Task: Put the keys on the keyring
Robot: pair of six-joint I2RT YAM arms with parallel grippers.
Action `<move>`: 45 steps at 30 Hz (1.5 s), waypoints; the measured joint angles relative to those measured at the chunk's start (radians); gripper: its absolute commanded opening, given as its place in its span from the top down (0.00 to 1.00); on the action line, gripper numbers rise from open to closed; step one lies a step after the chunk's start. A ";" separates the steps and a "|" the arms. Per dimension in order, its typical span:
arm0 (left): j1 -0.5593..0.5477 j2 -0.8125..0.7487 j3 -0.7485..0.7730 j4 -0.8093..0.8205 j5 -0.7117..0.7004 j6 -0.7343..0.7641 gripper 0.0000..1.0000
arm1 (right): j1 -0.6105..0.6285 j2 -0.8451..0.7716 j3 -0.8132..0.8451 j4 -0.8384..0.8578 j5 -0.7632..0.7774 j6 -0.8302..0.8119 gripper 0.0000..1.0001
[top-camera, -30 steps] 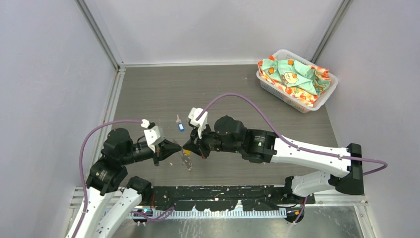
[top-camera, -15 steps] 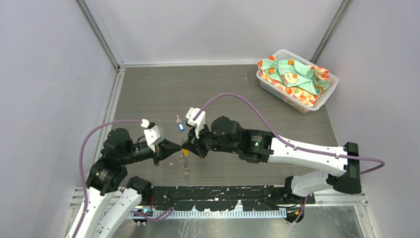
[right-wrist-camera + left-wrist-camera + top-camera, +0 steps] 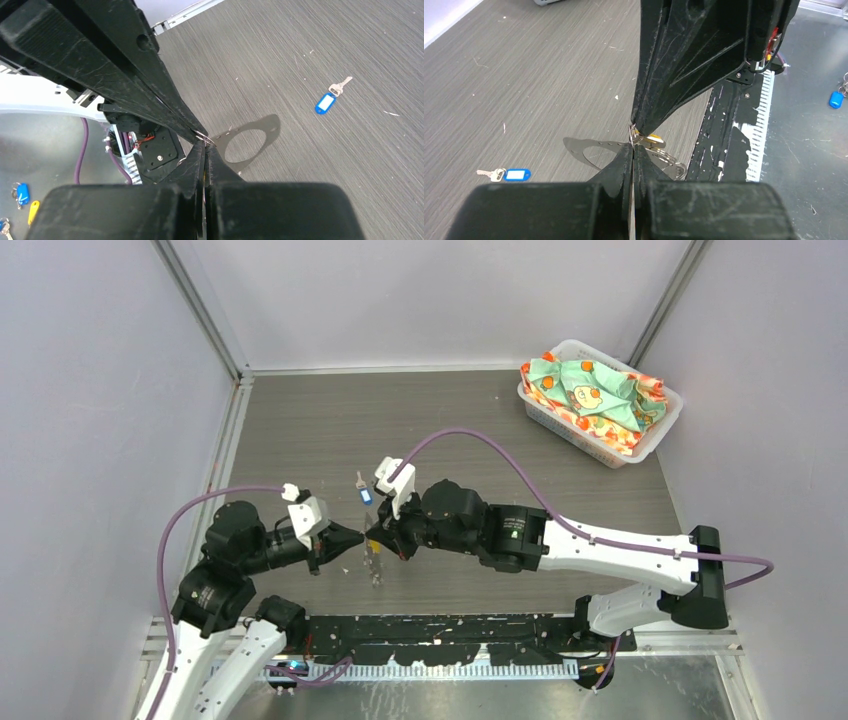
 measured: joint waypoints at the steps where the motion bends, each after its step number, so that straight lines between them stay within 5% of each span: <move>1: 0.000 -0.003 0.000 0.000 -0.001 0.002 1.00 | 0.002 0.002 0.000 0.000 0.011 0.008 0.99; 19: 0.004 -0.032 -0.013 0.003 -0.003 0.027 0.99 | 0.009 -0.005 -0.041 0.047 0.074 0.115 0.99; 39: 0.004 -0.071 -0.027 0.131 0.028 -0.171 1.00 | 0.000 -0.095 -0.127 0.111 0.070 0.195 0.99; 45: 0.004 -0.062 -0.027 0.182 0.060 -0.222 1.00 | -0.003 -0.127 -0.147 0.121 0.064 0.199 0.71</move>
